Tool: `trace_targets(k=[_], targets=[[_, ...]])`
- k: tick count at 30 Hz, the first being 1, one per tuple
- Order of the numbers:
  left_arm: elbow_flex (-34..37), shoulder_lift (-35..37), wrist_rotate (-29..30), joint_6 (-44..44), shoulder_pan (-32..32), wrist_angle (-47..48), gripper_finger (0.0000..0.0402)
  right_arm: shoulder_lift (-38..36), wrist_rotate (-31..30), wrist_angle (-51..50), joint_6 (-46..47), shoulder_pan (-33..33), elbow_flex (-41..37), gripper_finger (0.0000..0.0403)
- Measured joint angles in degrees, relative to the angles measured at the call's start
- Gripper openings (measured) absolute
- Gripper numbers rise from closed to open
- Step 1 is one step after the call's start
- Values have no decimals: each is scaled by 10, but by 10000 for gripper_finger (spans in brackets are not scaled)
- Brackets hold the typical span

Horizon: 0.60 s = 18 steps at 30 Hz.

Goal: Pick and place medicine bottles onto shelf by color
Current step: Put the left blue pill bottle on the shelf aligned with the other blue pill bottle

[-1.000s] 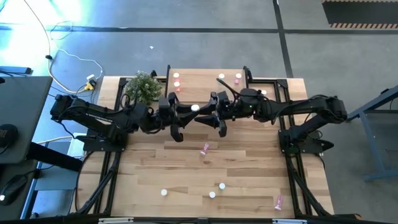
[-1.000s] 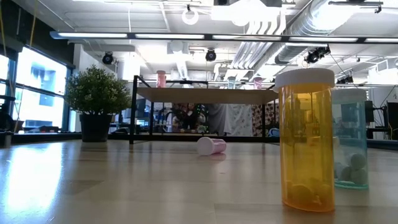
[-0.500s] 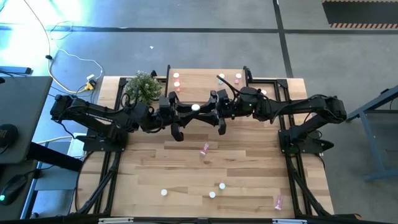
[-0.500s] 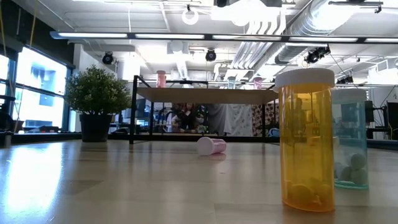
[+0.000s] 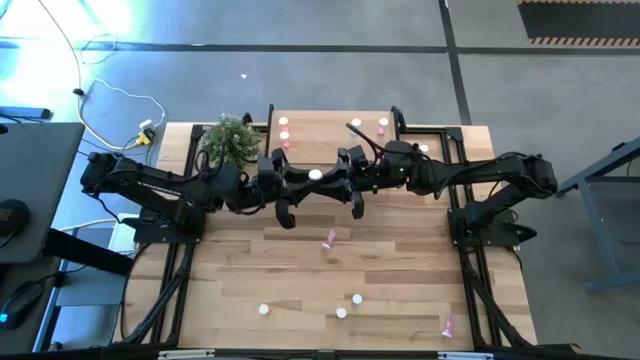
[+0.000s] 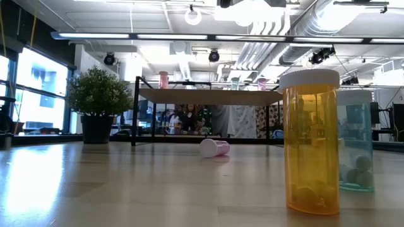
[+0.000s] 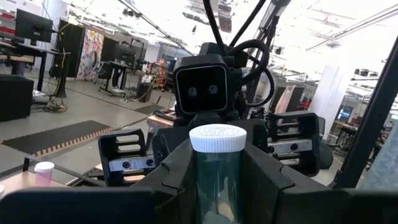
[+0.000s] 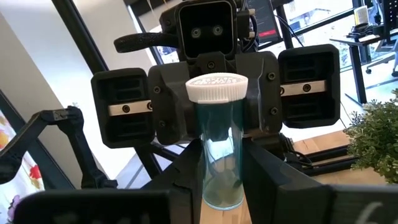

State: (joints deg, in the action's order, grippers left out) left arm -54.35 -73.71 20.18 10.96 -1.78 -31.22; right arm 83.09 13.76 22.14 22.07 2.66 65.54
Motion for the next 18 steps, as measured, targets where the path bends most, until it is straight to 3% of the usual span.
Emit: trace_targets(k=[9,18], targets=[[0,0,-1,-6,0,3,104,0,0,-8,4,0,0,73],[0,-1,-1,-42,0,3,185,-1,-9,-18,6,0,0,73]])
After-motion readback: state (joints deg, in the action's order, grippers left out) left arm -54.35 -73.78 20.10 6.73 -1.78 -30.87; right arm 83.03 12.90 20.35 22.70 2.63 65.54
